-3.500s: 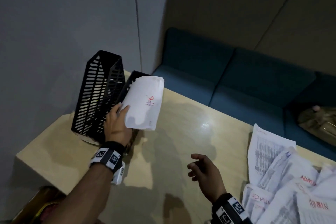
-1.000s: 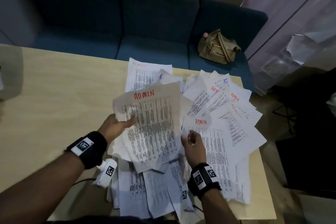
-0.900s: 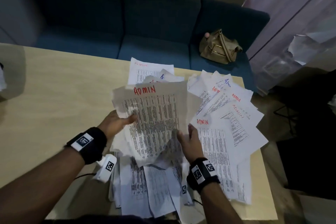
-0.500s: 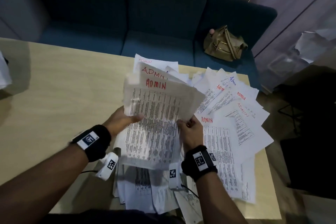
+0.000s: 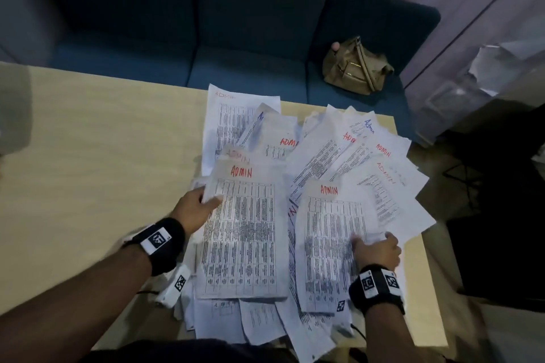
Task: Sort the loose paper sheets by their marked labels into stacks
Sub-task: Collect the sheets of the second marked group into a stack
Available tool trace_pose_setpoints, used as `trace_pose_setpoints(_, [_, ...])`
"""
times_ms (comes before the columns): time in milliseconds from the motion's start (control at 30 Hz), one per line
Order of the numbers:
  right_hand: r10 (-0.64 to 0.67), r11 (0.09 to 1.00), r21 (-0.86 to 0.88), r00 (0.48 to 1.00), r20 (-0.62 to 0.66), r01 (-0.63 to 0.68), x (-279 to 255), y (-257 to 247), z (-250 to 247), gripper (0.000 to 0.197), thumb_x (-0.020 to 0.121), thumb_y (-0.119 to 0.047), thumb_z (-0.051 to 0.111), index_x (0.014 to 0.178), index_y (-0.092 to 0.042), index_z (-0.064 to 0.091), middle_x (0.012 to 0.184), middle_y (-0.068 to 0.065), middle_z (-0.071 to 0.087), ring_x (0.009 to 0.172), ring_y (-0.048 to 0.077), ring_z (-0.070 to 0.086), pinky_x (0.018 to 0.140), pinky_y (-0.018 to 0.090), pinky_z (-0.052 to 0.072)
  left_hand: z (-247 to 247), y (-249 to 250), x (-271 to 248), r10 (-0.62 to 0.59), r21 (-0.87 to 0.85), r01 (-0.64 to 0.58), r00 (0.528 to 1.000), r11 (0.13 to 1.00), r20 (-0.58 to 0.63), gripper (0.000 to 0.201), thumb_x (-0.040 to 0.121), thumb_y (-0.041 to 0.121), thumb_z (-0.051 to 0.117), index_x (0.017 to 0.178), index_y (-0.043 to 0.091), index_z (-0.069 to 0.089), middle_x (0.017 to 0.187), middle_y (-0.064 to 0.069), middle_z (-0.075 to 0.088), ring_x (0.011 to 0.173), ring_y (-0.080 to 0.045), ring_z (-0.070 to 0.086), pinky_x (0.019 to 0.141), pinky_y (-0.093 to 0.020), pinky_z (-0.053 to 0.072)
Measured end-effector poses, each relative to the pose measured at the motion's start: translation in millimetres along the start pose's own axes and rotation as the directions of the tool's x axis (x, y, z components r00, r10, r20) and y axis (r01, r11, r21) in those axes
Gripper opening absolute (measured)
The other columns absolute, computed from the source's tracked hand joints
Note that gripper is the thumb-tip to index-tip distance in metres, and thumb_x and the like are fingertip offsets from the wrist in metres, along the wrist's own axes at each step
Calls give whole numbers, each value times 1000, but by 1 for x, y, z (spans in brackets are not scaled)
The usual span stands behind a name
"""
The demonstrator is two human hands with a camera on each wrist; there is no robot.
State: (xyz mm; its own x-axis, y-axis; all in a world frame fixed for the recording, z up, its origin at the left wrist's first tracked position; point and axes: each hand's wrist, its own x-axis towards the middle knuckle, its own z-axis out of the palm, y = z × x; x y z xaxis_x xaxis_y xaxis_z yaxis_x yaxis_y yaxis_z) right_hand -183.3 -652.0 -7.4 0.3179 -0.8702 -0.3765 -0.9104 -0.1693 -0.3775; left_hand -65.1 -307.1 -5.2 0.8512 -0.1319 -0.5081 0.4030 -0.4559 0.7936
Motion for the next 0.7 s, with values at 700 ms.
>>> trace_pose_setpoints(700, [50, 934, 355, 980, -194, 23, 47, 0, -39, 34, 86, -10, 65, 118, 0, 57, 115, 25, 63, 103, 40, 62, 84, 42, 49, 10, 12, -2, 48, 4, -48, 998, 999, -50, 34, 100, 18, 44, 133, 15, 50, 103, -11, 61, 68, -19, 55, 53, -25, 43])
